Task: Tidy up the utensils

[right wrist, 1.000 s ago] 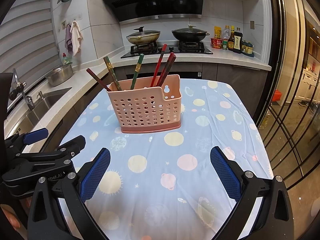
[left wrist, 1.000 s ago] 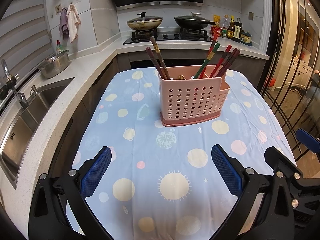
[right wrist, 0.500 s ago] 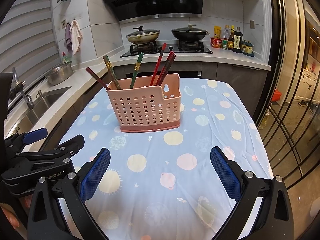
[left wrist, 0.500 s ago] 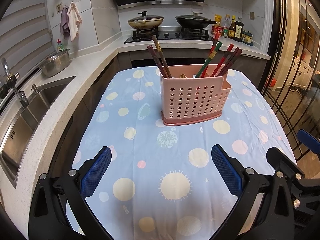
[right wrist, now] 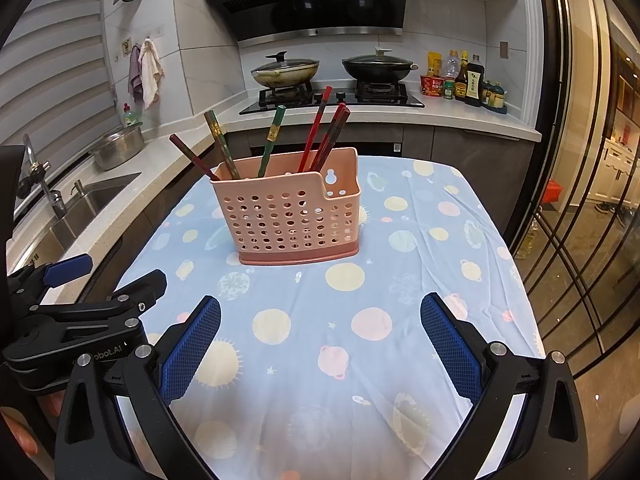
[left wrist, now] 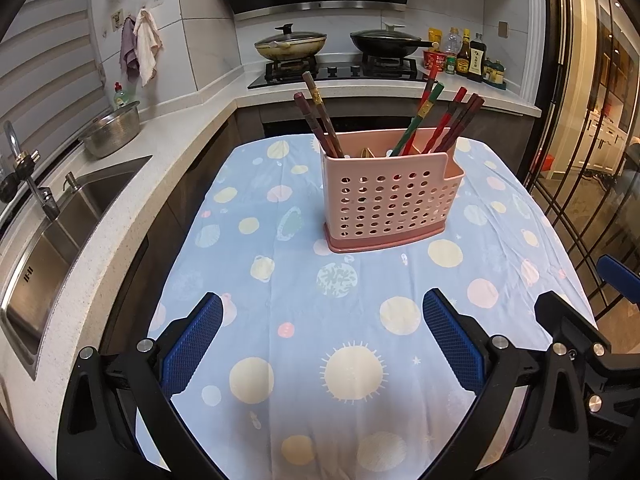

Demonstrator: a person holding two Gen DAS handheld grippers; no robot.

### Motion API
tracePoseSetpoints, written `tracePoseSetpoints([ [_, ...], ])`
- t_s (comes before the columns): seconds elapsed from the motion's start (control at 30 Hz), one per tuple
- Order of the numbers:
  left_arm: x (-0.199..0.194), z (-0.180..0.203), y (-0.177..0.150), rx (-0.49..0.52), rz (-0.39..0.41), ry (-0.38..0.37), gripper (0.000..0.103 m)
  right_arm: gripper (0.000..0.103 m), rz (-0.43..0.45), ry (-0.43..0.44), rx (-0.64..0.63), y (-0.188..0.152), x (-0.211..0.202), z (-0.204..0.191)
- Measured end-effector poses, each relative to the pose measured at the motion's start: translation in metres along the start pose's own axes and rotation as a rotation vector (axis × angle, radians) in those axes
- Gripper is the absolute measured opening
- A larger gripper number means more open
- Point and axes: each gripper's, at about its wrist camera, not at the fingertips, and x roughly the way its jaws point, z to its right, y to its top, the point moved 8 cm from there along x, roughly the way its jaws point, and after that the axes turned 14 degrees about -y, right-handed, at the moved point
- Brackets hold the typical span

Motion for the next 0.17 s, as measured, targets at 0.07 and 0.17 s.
tracePoseSetpoints([
  [0.07, -0.0004, 0.0000, 0.0002, 0.004, 0.004, 0.000, 0.096, 0.096, 0.001, -0.013, 0.003, 0.0000, 0.0011, 0.0029],
  [0.17, -0.0003, -0.0004, 0.0013, 0.007, 0.005, -0.002, 0.096, 0.096, 0.005, -0.024, 0.007, 0.0004, 0.0023, 0.0060],
])
